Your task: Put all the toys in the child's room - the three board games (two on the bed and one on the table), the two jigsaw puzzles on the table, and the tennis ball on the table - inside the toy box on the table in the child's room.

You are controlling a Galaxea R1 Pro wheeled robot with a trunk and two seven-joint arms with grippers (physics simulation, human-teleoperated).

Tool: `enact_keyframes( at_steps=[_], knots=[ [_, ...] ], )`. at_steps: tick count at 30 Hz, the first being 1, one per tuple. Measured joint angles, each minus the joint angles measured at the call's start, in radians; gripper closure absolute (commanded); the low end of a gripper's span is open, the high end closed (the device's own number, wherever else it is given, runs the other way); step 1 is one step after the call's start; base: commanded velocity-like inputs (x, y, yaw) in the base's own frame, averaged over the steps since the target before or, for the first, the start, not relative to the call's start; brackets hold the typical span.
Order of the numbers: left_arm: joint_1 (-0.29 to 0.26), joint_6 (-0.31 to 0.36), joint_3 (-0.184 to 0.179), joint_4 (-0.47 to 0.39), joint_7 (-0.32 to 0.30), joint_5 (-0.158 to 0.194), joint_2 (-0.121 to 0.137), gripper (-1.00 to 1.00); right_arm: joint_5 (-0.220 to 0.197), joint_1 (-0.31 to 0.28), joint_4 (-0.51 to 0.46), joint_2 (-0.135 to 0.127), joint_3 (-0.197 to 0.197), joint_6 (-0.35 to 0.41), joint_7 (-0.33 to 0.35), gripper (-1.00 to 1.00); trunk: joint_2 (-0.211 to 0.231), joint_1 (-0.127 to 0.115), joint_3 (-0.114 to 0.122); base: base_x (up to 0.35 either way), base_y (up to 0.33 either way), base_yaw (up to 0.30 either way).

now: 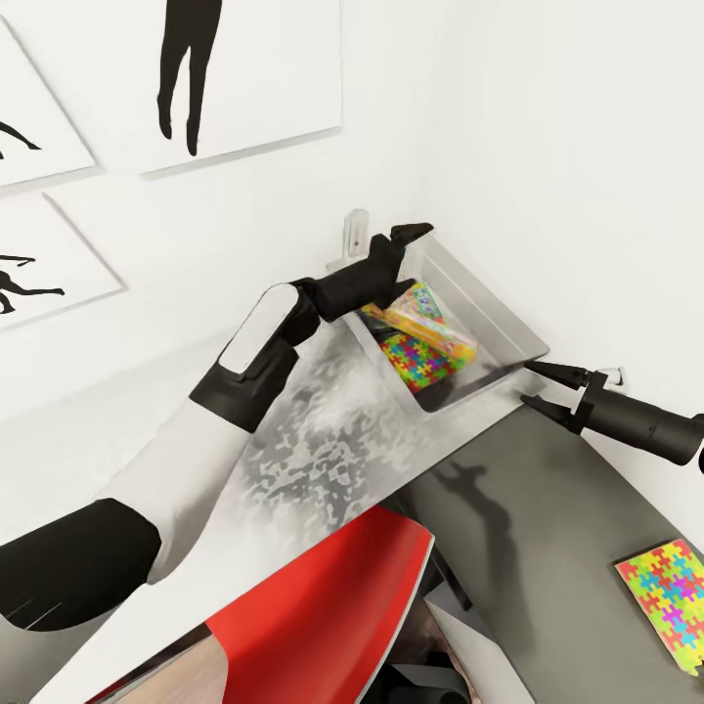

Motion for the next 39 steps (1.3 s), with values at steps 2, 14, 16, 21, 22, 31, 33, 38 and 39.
enact_keyframes(
  at_steps=[2,14,16,21,22,31,33,38,39],
  knots=[
    [0.000,0.020,0.014,-0.004,-0.001,0.000,0.000,-1.00,0.000,0.000,0.000,0.000,0.000,0.000,0.000,-1.00,0.000,0.000,0.000,0.000,0.000,0.000],
    [0.007,0.036,0.023,-0.006,-0.002,0.000,0.000,-1.00,0.000,0.000,0.000,0.000,0.000,0.000,0.000,-1.00,0.000,0.000,0.000,0.000,0.000,0.000],
    [0.008,0.036,0.023,-0.006,-0.003,0.000,0.000,-1.00,0.000,0.000,0.000,0.000,0.000,0.000,0.000,-1.00,0.000,0.000,0.000,0.000,0.000,0.000],
    [0.014,0.041,0.023,-0.006,-0.004,0.000,0.000,-1.00,0.000,0.000,0.000,-0.001,0.001,0.000,0.000,-1.00,0.000,0.000,0.000,0.000,0.000,0.000],
    [0.015,0.042,0.023,-0.006,-0.004,0.000,0.000,-1.00,0.000,0.000,0.000,-0.001,0.001,0.000,0.000,-1.00,0.000,0.000,0.000,0.000,0.000,0.000],
    [0.106,0.281,0.068,-0.014,-0.010,-0.002,0.066,-1.00,0.002,0.049,0.000,-0.001,-0.001,0.000,0.000,-1.00,0.000,0.000,0.000,0.000,0.000,0.000],
    [0.168,0.424,0.122,-0.044,-0.011,-0.004,0.133,-1.00,0.002,0.076,0.000,-0.002,-0.003,0.000,0.000,-1.00,0.000,0.000,0.000,0.000,0.000,0.000],
    [0.313,0.572,0.244,-0.184,-0.018,0.012,0.323,-1.00,0.001,0.134,0.000,-0.003,-0.007,0.000,0.000,-1.00,0.000,0.000,0.000,0.000,0.000,0.000],
    [0.350,0.581,0.253,-0.217,-0.020,0.024,0.386,-1.00,0.001,0.152,0.000,-0.003,-0.008,0.000,0.000,-1.00,0.000,0.000,0.000,0.000,0.000,0.000]
  ],
)
